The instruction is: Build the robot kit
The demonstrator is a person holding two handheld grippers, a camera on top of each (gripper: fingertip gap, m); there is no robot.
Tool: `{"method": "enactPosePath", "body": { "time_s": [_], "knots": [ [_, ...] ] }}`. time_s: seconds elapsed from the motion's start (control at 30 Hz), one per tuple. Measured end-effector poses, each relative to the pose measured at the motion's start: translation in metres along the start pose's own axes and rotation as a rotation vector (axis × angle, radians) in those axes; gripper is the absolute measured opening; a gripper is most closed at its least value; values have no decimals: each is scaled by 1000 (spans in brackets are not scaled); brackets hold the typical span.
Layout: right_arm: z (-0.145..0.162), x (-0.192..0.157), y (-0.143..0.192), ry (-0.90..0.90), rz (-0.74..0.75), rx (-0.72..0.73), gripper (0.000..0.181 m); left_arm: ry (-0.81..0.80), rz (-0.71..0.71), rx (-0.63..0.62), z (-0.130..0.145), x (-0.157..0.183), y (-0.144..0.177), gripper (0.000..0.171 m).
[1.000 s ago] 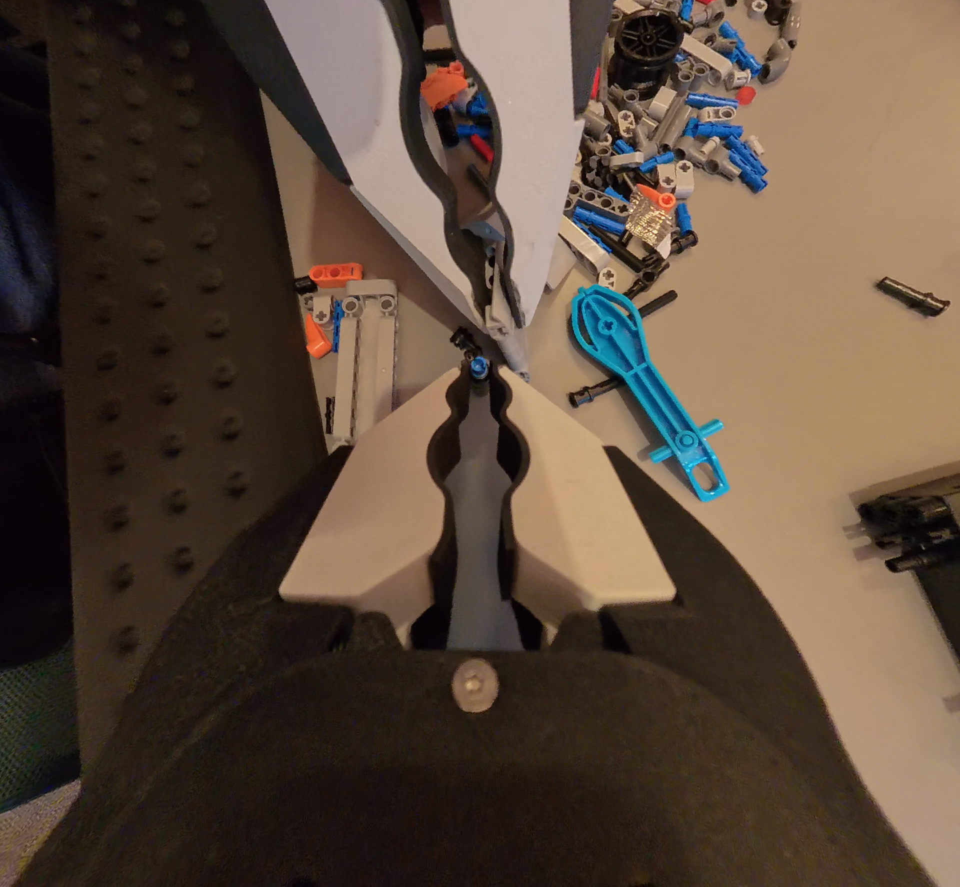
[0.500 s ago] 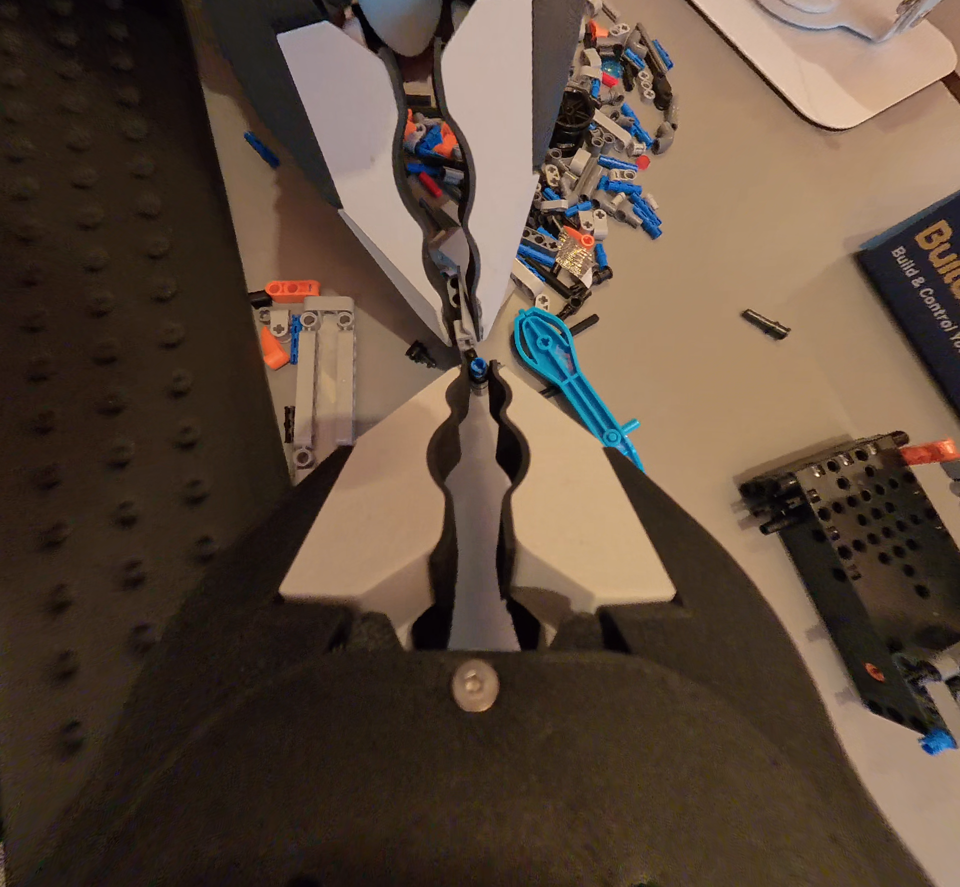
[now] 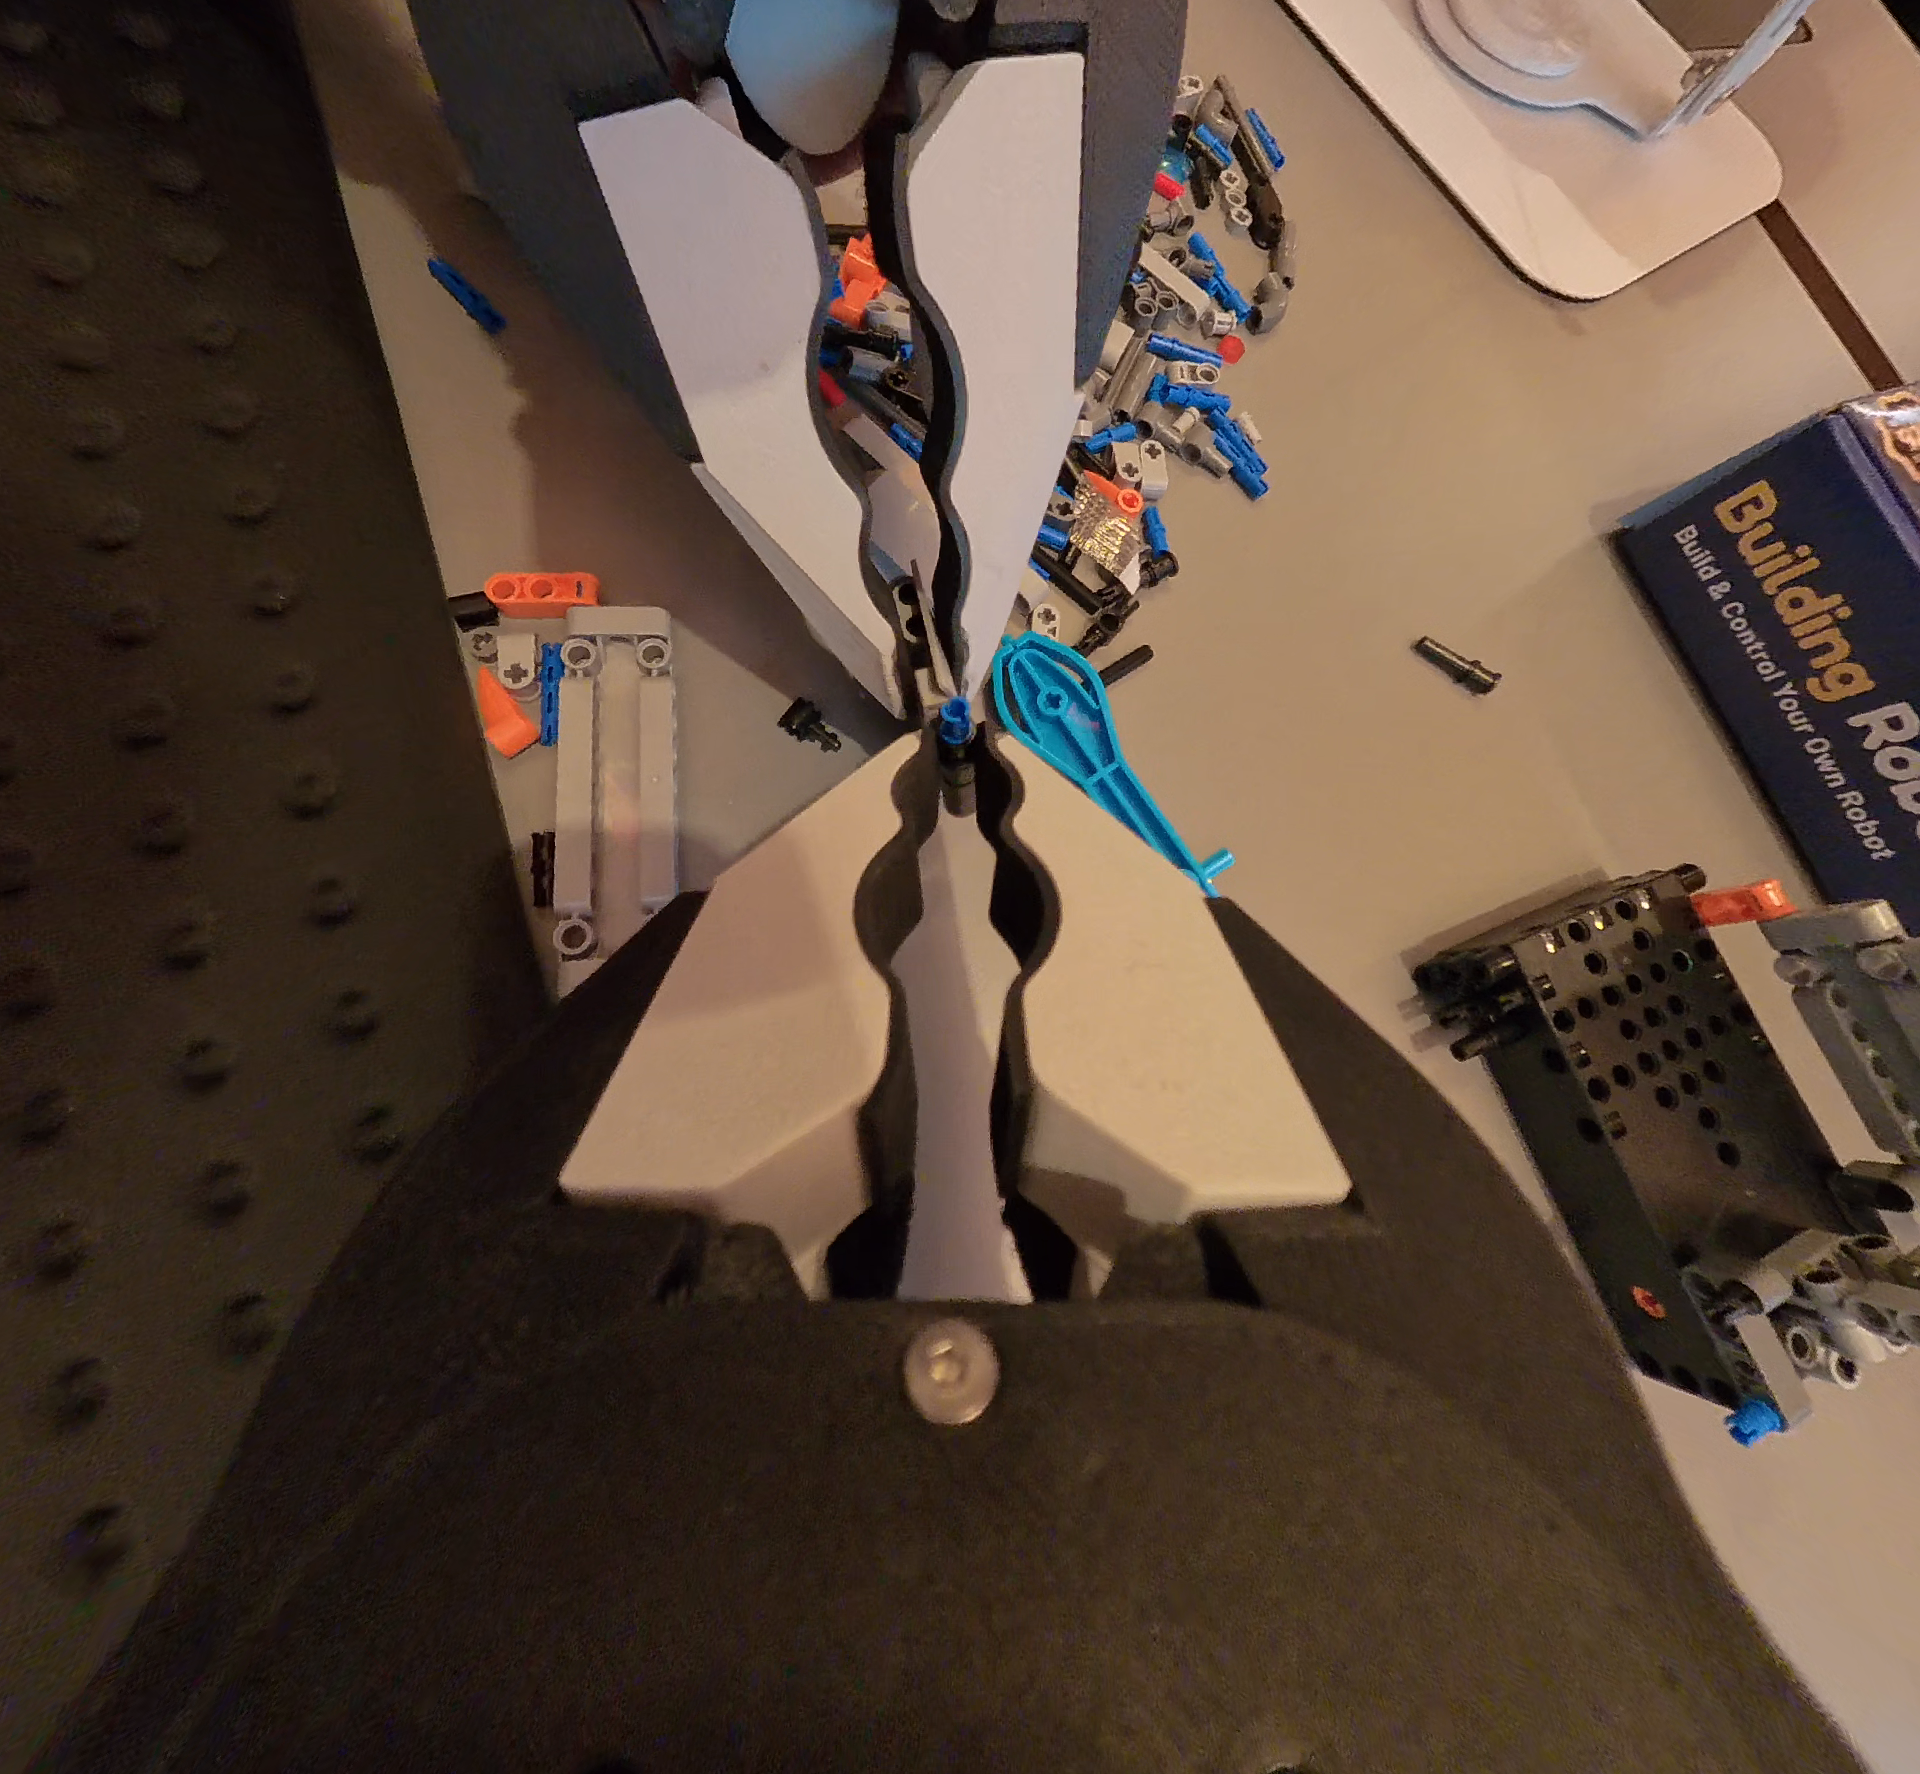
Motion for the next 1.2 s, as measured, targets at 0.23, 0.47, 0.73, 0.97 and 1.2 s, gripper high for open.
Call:
{"method": "enactPosePath", "body": {
  "time_s": [0.23, 0.47, 0.73, 0.97, 1.2],
  "knots": [
    [0, 1, -1, -16, -3, 14, 3, 6, -20, -6, -1, 0, 0, 3],
    [-1, 1, -3, -42, -9, 37, 3, 39, -4, 14, 0, -1, 0, 2],
    [0, 4, -7, -98, -76, 70, 3, 47, 5, 12, 0, -3, 0, 2],
    [1, 11, 0, -157, -117, 171, 6, 59, 18, 55, -2, -6, 9, 4],
    [-8, 11, 4, -136, -117, 191, 17, 50, 10, 111, -3, -8, 23, 4]
  ]
}}
Point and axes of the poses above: each gripper's, where its closed fingertips meet, y back along the fingers, z out of its underside, x = y × z across the jaws, the point moved 8 cm from there along y, back along the fingers, and after that the axes turned 11 degrees about -x, right-handed, at the moved point
